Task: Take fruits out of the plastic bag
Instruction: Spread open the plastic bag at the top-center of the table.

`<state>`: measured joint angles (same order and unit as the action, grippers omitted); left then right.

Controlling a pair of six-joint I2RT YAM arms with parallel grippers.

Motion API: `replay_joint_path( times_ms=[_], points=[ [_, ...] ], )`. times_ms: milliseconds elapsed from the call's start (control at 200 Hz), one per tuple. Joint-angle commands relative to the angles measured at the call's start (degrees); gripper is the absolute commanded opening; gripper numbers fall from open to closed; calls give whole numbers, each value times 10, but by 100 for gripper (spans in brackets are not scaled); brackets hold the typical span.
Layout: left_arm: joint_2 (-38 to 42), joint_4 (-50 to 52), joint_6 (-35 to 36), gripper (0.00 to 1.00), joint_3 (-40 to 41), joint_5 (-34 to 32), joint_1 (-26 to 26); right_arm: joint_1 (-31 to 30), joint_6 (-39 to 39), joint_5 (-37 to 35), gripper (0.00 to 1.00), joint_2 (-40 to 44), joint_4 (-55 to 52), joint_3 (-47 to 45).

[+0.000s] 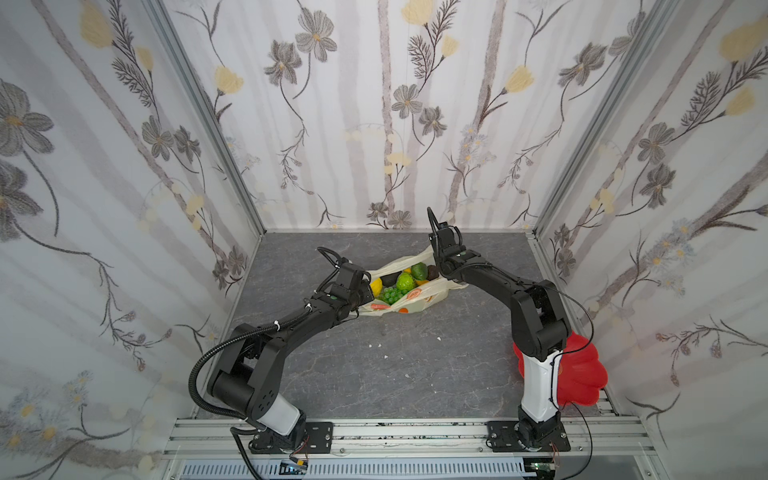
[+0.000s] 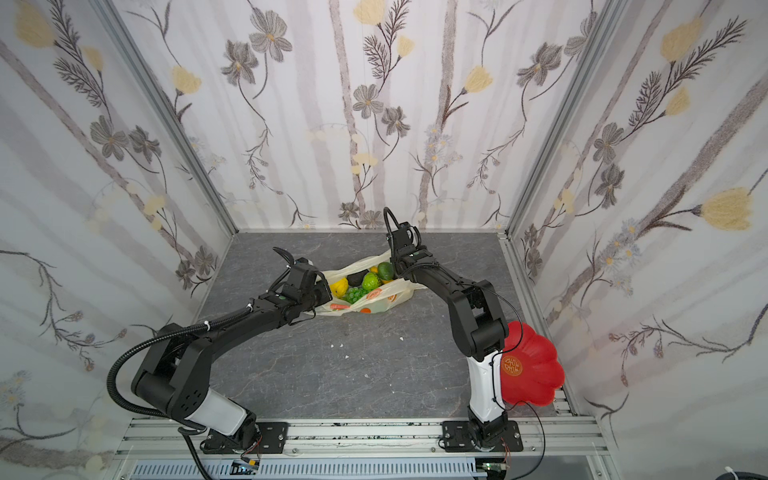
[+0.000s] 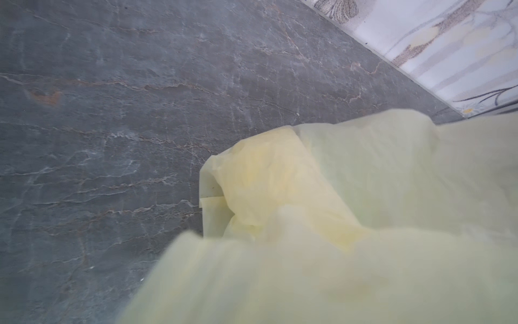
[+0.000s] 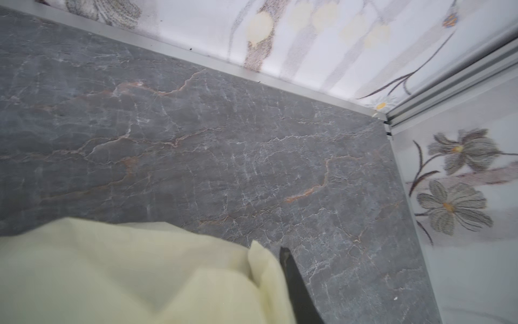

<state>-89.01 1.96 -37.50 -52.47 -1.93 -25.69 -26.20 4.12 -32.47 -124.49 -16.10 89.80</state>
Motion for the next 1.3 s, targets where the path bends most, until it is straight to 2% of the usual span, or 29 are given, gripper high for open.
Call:
replay_joint_path(
  times_ms=[0,125,190,325,465,545,590,694,829,984,1124,1209,1294],
  points=[
    [0,2,2,0,4,-3,30,20,27,146,9,29,-12,-31],
    [-19,4,9,0,-6,-3,53,23,42,246,0,78,10,-106],
    [-28,4,8,0,-13,-4,56,24,57,305,0,112,32,-152],
    [-46,10,12,0,-28,-8,57,24,81,374,0,166,71,-222],
    [-43,28,28,27,-35,-35,50,27,94,433,0,195,89,-261],
    [-34,46,39,46,-41,-65,35,28,106,459,0,203,97,-276],
    [-30,60,45,56,-46,-89,23,28,115,463,0,208,103,-284],
    [-19,93,51,72,-53,-146,-6,28,134,453,0,221,107,-294],
    [-7,135,52,83,-54,-206,-38,28,145,445,0,223,102,-287],
    [3,180,54,90,-59,-263,-80,24,143,439,0,216,92,-273],
    [22,184,63,91,-54,-289,-113,22,138,431,0,216,87,-267],
    [30,174,83,89,-59,-275,-123,21,136,427,0,215,86,-266],
    [46,140,106,88,-56,-232,-123,21,135,426,0,213,86,-266]
  ],
)
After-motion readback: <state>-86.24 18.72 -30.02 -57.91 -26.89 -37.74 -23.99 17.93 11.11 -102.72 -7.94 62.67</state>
